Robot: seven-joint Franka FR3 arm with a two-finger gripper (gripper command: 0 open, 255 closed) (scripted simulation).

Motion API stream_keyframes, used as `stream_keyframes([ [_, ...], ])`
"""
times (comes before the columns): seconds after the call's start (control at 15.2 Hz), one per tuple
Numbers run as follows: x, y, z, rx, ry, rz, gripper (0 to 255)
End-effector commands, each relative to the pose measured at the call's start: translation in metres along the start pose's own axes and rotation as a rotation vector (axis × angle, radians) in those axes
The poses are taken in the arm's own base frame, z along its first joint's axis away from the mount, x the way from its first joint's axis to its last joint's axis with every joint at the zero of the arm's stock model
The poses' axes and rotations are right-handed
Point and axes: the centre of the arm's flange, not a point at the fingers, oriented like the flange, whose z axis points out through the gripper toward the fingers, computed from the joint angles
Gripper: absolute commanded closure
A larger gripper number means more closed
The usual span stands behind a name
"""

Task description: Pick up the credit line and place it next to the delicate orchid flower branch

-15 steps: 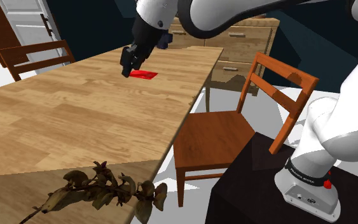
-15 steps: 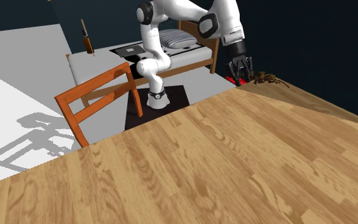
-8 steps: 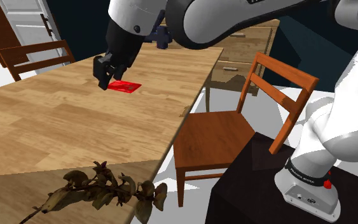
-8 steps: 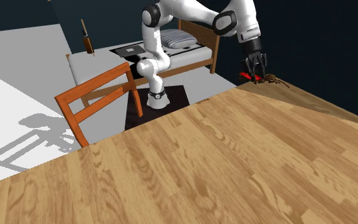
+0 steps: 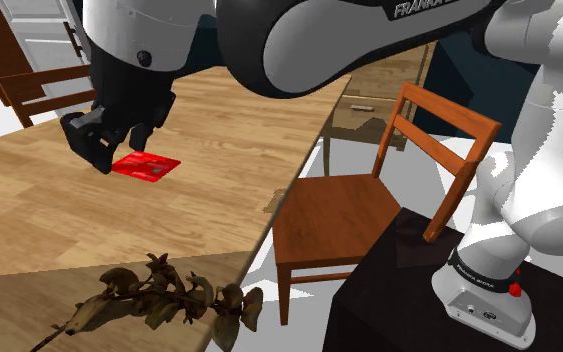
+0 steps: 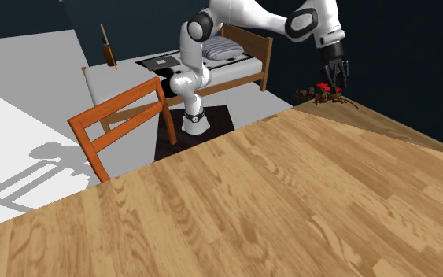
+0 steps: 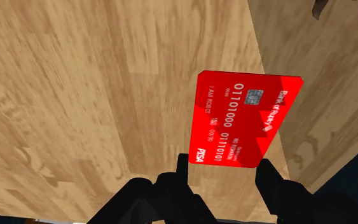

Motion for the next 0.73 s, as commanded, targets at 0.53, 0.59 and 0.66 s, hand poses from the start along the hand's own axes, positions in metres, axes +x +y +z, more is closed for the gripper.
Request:
stream_keyframes([
  [0.53,-0.021,-0.03,0.035,-0.002,0.001,0.002,255],
  [0.59,-0.024,-0.03,0.04,-0.002,0.001,0.002,255],
  [0.66,-0.027,-0.03,0.044,-0.002,0.001,0.002,255],
])
